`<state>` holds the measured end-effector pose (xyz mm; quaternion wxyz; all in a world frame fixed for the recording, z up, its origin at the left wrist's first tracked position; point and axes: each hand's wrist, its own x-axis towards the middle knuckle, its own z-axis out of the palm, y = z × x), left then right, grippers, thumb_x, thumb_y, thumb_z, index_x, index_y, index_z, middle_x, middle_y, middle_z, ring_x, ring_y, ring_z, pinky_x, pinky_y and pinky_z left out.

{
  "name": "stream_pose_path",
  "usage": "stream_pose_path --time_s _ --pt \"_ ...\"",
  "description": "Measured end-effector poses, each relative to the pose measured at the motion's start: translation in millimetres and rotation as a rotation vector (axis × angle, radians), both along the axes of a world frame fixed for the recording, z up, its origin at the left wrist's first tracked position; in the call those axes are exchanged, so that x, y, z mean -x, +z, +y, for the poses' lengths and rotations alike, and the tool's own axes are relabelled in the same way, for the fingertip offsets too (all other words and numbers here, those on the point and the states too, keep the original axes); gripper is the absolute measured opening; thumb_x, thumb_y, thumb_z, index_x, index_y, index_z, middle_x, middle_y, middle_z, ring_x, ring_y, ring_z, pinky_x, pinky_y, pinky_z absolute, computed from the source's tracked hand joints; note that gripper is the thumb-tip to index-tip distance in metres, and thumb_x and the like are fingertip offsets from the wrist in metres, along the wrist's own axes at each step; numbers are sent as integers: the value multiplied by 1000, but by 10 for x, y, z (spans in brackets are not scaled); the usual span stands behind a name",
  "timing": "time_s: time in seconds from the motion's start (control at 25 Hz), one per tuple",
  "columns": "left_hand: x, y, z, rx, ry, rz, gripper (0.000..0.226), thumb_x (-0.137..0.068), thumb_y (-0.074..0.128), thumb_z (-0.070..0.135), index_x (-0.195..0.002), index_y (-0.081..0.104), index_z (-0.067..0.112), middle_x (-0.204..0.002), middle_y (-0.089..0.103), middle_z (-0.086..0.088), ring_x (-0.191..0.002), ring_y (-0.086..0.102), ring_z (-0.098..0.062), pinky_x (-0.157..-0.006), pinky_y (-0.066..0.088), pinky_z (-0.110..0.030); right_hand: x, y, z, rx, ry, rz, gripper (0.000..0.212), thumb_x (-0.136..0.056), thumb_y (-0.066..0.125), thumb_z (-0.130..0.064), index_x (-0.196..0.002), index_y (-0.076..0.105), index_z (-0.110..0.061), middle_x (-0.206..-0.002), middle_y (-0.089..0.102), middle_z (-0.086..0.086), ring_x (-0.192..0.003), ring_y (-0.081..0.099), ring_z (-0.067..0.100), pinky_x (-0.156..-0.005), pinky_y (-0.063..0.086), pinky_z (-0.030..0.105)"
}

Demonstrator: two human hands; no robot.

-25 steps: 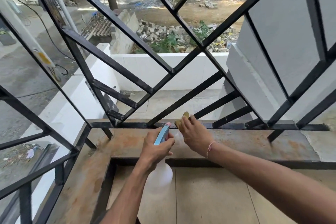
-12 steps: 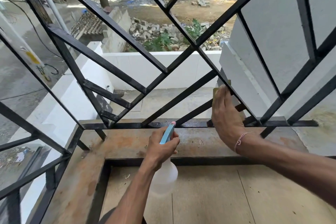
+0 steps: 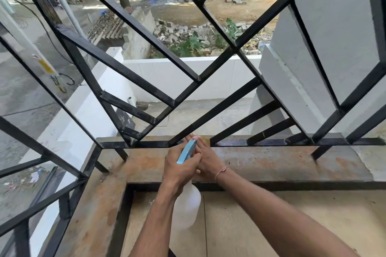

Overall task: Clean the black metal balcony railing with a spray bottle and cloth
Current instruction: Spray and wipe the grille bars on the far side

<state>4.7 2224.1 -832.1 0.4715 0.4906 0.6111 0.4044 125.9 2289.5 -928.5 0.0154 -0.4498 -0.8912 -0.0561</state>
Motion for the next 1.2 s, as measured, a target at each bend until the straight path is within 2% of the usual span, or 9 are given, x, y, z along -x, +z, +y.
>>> stream_pose_path --time_s 0.12,0.28,0.4,0.64,0.72,0.84,0.92,1.08,1.2 --pt "-57 41 9 0 -29 -14 22 -94 70 12 -113 70 23 -100 70 -6 -89 72 -20 -69 65 -36 -344 142 5 -60 227 -49 67 -101 42 -20 -159 9 -9 -166 12 16 -154 4 28 -126 5 43" --pt "-213 19 25 0 -56 8 10 -95 69 13 -97 68 22 -94 67 -5 -86 71 -20 -66 65 -34 -871 248 -86 -139 394 -110 65 -94 64 -18 -151 33 -8 -154 41 17 -145 35 28 -119 27 42" --pt "-378 -5 29 -28 -106 35 2 -94 68 15 -95 70 14 -89 65 -7 -85 69 -21 -64 63 -29 -1280 286 -127 -155 389 -207 70 -95 62 -17 -153 22 -9 -158 33 15 -148 28 27 -121 24 44" --pt "-558 -27 19 -45 -169 28 2 -90 68 13 -91 69 11 -81 62 -5 -75 67 -16 -70 66 -38 -1630 291 -331 -126 216 -324 74 -93 53 -16 -159 19 -9 -164 18 14 -152 17 26 -120 19 44" --pt "-589 -44 26 -58 -175 57 2 -86 69 15 -85 69 13 -78 63 -5 -72 67 -16 -71 65 -45 -1759 345 -412 -158 167 -344 74 -90 51 -13 -158 23 -5 -163 21 16 -151 21 28 -119 21 45" --pt "-654 -51 27 -74 -200 89 2 -80 70 19 -80 68 18 -77 64 -3 -80 69 -29 -72 64 -49 -1960 427 -543 -214 40 -396 68 -85 54 -7 -150 36 3 -155 33 25 -144 34 36 -116 25 53" --pt "-697 -43 19 -70 -211 83 1 -80 69 17 -79 68 16 -76 64 -2 -82 70 -31 -71 64 -49 -2058 558 -595 -264 -90 -397 61 -85 46 -3 -145 38 9 -151 35 31 -141 36 43 -114 23 59" --pt "-746 -41 14 -55 -236 86 2 -82 71 15 -83 69 14 -76 65 -2 -80 72 -28 -71 65 -47 -2087 1005 -623 -209 -380 -370 68 -86 2 -1 -152 10 13 -158 9 34 -150 20 42 -124 11 51" --pt "-760 -34 10 -51 -245 97 3 -85 71 13 -86 68 13 -79 64 -2 -80 72 -27 -72 65 -45 -1905 962 -660 -191 -430 -483 71 -81 -13 -4 -150 -5 14 -156 -6 37 -151 4 47 -121 -7 52"
